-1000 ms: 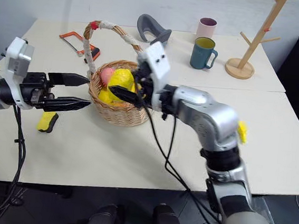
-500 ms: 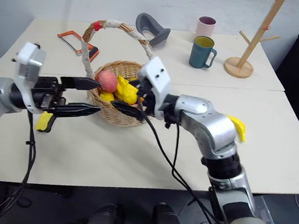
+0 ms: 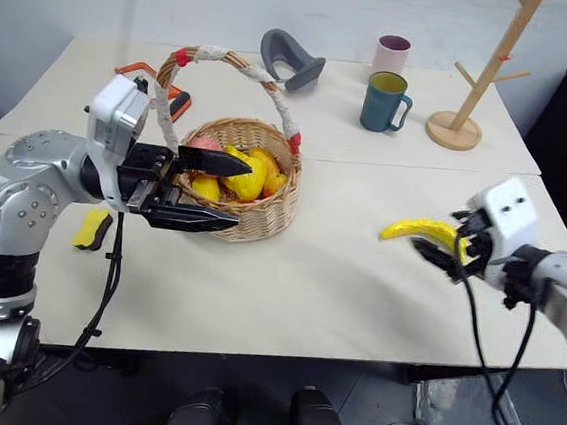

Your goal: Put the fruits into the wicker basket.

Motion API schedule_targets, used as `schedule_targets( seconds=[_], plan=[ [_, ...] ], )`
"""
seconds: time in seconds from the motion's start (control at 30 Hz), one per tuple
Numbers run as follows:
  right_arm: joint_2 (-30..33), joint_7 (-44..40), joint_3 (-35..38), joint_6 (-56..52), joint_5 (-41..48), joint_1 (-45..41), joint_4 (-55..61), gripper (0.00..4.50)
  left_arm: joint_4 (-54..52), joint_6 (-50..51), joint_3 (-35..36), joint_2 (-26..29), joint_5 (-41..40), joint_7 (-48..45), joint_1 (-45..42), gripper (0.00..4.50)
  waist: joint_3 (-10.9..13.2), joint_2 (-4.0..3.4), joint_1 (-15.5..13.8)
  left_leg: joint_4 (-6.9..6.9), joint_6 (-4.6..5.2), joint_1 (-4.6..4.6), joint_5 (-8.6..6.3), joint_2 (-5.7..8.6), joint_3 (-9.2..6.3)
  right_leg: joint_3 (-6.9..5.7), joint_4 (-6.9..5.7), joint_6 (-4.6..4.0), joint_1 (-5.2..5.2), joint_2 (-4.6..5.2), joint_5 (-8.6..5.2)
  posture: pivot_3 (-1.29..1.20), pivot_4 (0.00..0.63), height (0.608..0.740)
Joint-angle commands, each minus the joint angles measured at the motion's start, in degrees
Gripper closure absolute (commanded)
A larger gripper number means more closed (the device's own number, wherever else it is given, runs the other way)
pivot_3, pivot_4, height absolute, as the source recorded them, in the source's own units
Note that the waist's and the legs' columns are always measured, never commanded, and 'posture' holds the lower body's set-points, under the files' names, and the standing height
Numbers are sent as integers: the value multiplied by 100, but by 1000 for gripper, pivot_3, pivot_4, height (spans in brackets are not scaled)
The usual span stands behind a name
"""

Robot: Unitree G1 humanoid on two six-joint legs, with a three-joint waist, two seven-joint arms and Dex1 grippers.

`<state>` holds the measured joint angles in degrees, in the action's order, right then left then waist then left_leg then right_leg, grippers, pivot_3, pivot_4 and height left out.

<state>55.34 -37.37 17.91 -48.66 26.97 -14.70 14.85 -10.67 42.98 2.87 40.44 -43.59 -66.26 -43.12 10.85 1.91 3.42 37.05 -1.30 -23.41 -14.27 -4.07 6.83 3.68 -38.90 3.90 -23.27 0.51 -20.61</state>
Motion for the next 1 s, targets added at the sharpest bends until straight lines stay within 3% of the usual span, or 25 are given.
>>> schedule_targets(
  seconds=[0.03, 0.2, 0.3, 0.47, 0.63, 0.83, 1.0],
  plan=[
    [-73, 100, -350, 650, -580, -336, -1148, 31, -306, -71, 47, -31, -136, -23, -84, 224, 0, 0, 10, -1, -2, 3, 1, -2, 1, 2, 0, 0, 1, -2, 0, 0, 150, 740],
    [-522, 117, -662, 1068, -879, -960, -2668, 31, -486, -6, 68, -97, -185, 103, -109, 224, 2, -4, 1, -1, -7, 8, 4, -5, 8, 9, -3, 1, 2, -2, 0, 0, 150, 740],
    [-758, 107, -728, 1271, -977, -1199, -3345, 600, -559, 13, 79, -65, -188, 178, -94, 224, 4, -8, -2, 1, -9, 10, 5, -5, 10, 9, -6, 0, 4, -2, 0, 0, 150, 740],
    [-900, 50, -599, 1400, -935, -1237, -3741, 2319, -586, 39, 121, -21, -189, 269, -77, 224, 4, -8, -5, 3, -10, 14, 6, -5, 9, 8, -5, 1, 12, -1, 0, 0, 150, 740],
    [-852, -226, -173, 1048, -389, -841, -2846, 3958, -422, 44, 218, 51, -134, 360, -28, 224, 4, -8, -27, 4, -10, 18, 5, -4, 3, 4, -4, 2, 21, 0, -1, 0, 150, 740],
    [-887, -428, 244, -536, 1260, -581, -139, 4056, -33, 9, 633, 514, -16, 406, 368, 224, 6, -22, 63, -2, -15, 26, 4, -11, 4, 9, -9, 3, 21, -9, -1, 0, 150, 740],
    [-1887, 697, -380, -1627, 2178, -1584, 1144, 4056, 187, -2, 1138, 1124, 11, 333, 868, 224, 8, -19, 164, -5, -30, 26, 1, -28, -9, -3, -8, -4, 22, -16, -5, 0, 150, 740]
  ],
)
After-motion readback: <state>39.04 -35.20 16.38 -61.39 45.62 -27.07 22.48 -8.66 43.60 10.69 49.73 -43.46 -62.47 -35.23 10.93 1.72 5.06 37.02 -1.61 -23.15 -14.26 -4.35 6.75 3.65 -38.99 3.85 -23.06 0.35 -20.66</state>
